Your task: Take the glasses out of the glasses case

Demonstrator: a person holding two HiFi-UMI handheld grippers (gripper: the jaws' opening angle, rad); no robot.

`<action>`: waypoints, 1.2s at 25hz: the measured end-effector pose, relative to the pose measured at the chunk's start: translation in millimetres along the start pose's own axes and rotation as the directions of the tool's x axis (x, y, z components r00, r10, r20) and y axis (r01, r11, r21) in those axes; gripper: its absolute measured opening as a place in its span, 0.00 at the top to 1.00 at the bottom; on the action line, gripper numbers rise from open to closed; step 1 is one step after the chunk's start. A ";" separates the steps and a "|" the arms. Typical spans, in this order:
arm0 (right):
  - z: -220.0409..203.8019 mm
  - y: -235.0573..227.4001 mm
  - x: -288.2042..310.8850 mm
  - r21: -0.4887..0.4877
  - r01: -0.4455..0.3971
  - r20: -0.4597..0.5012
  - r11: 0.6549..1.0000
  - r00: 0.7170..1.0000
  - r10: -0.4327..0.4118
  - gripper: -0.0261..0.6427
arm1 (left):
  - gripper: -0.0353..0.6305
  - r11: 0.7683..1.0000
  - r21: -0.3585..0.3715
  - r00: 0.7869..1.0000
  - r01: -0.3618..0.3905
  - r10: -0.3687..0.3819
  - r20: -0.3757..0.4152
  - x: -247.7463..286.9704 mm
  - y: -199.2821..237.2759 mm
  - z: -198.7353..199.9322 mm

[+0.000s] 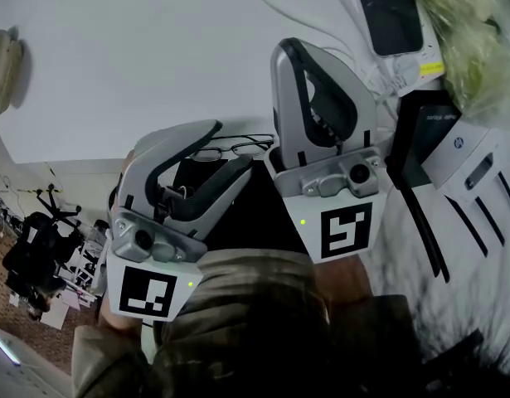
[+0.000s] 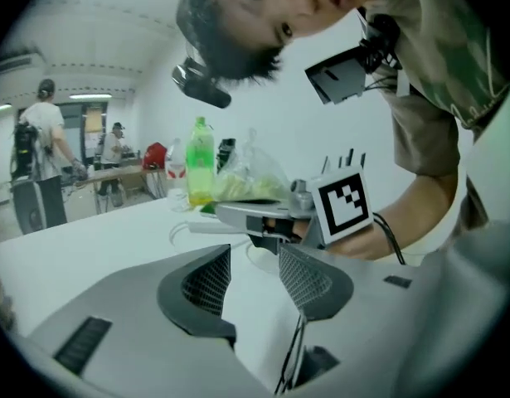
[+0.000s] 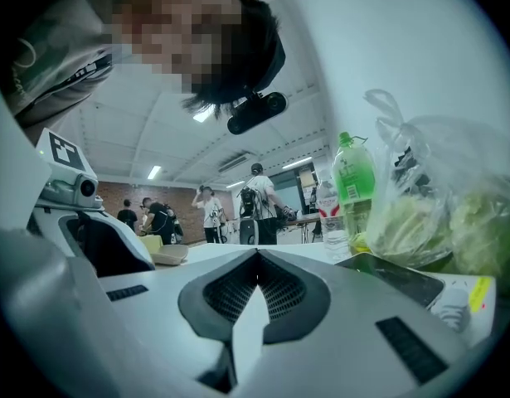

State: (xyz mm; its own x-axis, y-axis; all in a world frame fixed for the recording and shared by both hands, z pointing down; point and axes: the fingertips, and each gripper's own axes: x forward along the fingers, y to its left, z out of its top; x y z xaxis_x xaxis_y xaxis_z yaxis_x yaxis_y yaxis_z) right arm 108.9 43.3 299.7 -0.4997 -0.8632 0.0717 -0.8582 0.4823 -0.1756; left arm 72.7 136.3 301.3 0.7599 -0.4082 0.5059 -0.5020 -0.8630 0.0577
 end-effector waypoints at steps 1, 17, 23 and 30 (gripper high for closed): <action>0.4 0.9 -0.3 -0.001 -0.003 -0.001 1.000 1.000 0.003 0.94 | 0.66 0.999 -0.003 0.998 -0.052 0.052 0.023 -3.5 4.9 3.8; -3.7 34.9 -4.5 -0.020 -0.085 -0.060 0.996 0.995 0.084 0.94 | 0.67 0.934 -0.155 0.935 -0.323 0.340 0.096 -28.6 79.6 6.4; 17.8 45.6 0.7 -0.025 -0.044 -0.045 0.999 0.998 0.043 0.94 | 0.93 0.929 -0.124 0.918 -0.349 0.366 0.153 -50.0 85.4 23.3; 58.1 74.0 0.3 -0.096 -0.052 -0.051 0.994 0.998 0.047 0.94 | 0.93 0.909 -0.107 0.882 -0.402 0.416 0.220 -98.5 86.1 63.7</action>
State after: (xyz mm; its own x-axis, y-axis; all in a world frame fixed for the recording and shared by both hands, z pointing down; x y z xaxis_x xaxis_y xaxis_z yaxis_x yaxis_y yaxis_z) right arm 52.0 70.1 229.7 -0.5449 -0.8307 0.1135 -0.8384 0.5386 -0.0836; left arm -19.1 83.2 201.7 0.5522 -0.7850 0.2809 -0.8065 -0.5884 -0.0588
